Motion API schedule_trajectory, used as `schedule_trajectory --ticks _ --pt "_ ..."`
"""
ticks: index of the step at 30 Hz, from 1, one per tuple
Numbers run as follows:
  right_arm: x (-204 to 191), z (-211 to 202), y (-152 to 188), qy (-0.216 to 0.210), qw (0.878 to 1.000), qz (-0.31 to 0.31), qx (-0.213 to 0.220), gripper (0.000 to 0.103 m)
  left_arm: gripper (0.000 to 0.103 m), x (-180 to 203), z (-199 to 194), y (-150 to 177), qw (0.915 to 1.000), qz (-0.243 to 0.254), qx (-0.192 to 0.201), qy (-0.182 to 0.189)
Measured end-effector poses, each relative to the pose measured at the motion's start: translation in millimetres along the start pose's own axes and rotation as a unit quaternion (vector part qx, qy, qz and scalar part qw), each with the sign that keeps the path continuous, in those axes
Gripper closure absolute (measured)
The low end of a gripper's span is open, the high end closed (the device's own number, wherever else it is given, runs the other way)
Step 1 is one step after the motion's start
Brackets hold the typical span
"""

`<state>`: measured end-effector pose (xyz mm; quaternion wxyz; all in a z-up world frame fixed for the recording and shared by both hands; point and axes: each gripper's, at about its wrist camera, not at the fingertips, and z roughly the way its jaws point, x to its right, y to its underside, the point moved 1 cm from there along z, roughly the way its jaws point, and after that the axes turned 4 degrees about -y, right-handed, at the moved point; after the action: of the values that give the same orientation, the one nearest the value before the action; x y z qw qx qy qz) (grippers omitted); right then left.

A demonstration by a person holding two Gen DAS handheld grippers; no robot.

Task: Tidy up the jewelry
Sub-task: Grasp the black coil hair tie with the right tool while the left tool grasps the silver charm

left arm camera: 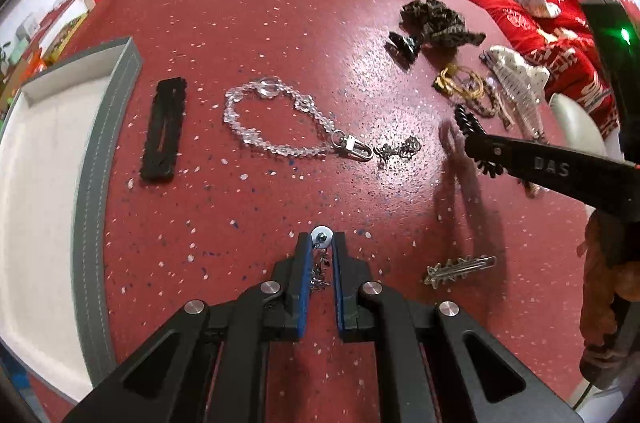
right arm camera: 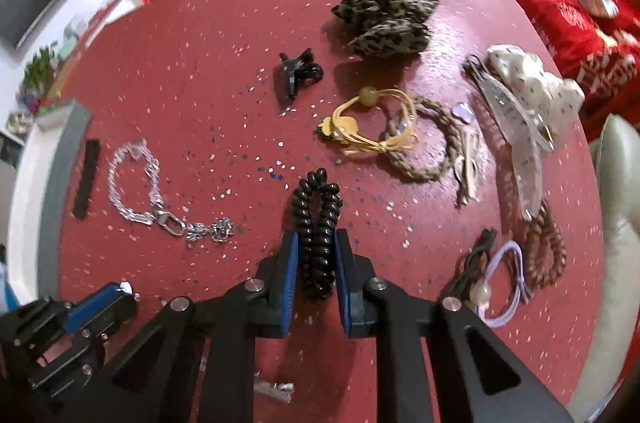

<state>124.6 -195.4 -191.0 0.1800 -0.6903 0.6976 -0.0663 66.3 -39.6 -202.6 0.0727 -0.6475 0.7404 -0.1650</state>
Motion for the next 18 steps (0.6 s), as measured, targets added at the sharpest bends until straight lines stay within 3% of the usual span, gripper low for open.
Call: schedule_trajectory --ticks 12,18 --pt "-11 -35 9 -0.057 0.998 0.039 -0.007 0.084 0.092 -32 -55 1 0.9989 -0.031 0.034 0.012" --pt "-54 -47 16 -0.09 0.996 0.017 -0.011 0.084 0.092 -68 -82 7 0.9971 -0.052 0.054 -0.008"
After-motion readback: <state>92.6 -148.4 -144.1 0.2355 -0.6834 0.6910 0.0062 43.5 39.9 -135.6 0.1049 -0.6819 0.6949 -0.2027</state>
